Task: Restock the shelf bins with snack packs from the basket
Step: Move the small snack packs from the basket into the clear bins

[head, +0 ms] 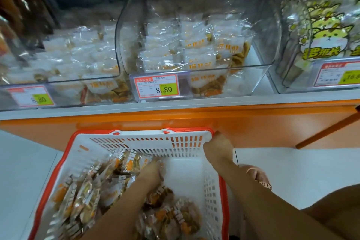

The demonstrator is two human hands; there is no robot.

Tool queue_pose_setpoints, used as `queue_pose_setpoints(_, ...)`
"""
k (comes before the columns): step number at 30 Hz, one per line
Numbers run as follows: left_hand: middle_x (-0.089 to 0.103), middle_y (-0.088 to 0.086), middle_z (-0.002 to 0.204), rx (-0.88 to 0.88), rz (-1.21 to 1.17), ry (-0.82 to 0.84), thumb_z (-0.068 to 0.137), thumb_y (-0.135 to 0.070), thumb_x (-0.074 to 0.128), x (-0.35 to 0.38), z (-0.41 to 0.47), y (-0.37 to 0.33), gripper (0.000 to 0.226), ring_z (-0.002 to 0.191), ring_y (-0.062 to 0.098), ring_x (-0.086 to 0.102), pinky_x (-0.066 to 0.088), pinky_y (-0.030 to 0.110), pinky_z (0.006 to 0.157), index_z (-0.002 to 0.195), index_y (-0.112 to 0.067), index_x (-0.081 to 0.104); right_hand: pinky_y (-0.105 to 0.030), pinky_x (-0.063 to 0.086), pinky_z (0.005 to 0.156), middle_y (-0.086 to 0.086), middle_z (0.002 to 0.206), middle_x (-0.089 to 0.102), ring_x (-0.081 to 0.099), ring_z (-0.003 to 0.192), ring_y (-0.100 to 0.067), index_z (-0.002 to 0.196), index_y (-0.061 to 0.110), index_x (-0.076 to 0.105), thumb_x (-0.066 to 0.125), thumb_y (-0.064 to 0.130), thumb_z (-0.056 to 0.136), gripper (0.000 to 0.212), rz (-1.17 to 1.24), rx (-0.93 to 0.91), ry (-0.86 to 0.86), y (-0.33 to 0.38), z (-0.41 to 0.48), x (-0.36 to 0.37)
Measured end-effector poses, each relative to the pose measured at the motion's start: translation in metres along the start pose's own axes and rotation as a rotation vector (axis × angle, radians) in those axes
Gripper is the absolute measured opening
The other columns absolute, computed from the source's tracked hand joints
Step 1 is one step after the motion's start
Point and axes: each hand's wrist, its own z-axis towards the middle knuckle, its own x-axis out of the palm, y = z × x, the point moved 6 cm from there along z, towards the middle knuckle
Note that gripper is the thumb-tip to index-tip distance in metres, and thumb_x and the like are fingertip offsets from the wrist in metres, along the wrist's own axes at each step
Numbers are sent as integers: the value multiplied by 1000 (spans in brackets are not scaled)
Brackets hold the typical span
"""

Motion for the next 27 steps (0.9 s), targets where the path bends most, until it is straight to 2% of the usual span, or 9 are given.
queue_pose_setpoints(2,68,-1,99,17,-23,-36,85,-12,67,-9,-9,3,9,97,13,64,49,20,78,84,-21,68,-16,37,45,5,76,54,53,62,-11,83,15,51,47,7,91,12,1,-12,-9,1,0,0)
queue_pose_setpoints(4,71,-2,97,56,-90,-79,85,-9,65,-22,-22,5,16,92,12,65,48,18,74,91,-18,76,-19,42,50,3,80,57,55,66,-13,84,16,52,48,10,93,11,29,-12,-4,1,-2,1)
queue_pose_setpoints(8,72,1,69,167,-371,-208,83,2,61,-67,-59,3,26,64,18,67,57,35,71,65,-11,76,-22,46,57,-2,88,62,55,65,-11,97,12,55,50,16,95,7,58,-4,14,0,-6,-1)
queue_pose_setpoints(12,71,1,68,157,-684,-187,83,6,63,-116,-101,4,26,66,19,69,58,31,64,64,-8,73,-30,53,76,-9,114,59,63,95,-22,130,6,39,56,21,93,44,49,74,166,5,-11,-3)
queue_pose_setpoints(16,67,2,74,301,-975,-98,87,1,64,-161,-150,-8,17,75,16,67,58,29,74,75,-9,69,-26,54,77,2,98,67,65,82,-12,98,16,62,61,30,89,16,-300,-149,342,46,-29,-29)
queue_pose_setpoints(19,64,3,70,431,-1135,-101,80,-11,70,-191,-184,-23,7,68,14,65,58,28,74,85,-8,66,-20,44,68,3,84,56,53,75,-9,79,18,54,50,34,96,24,-449,-352,456,86,-56,-72)
queue_pose_setpoints(23,68,4,69,587,-1373,-192,84,-2,59,-224,-218,-41,5,63,13,68,58,23,66,87,-2,62,-11,39,59,6,70,49,47,58,-1,69,26,49,40,23,102,34,65,-488,516,130,-104,-141)
queue_pose_setpoints(25,70,7,78,654,-1464,-219,82,-5,56,-239,-228,-53,14,70,13,69,57,21,66,93,0,62,-16,43,67,0,67,44,46,57,-8,68,18,53,41,34,99,37,303,-587,485,143,-122,-175)
queue_pose_setpoints(27,70,10,86,702,-1531,-256,78,-8,58,-254,-235,-64,23,76,15,70,58,22,68,98,1,60,-30,49,81,-10,74,55,53,69,-26,77,9,60,45,52,89,47,258,-736,453,160,-133,-198)
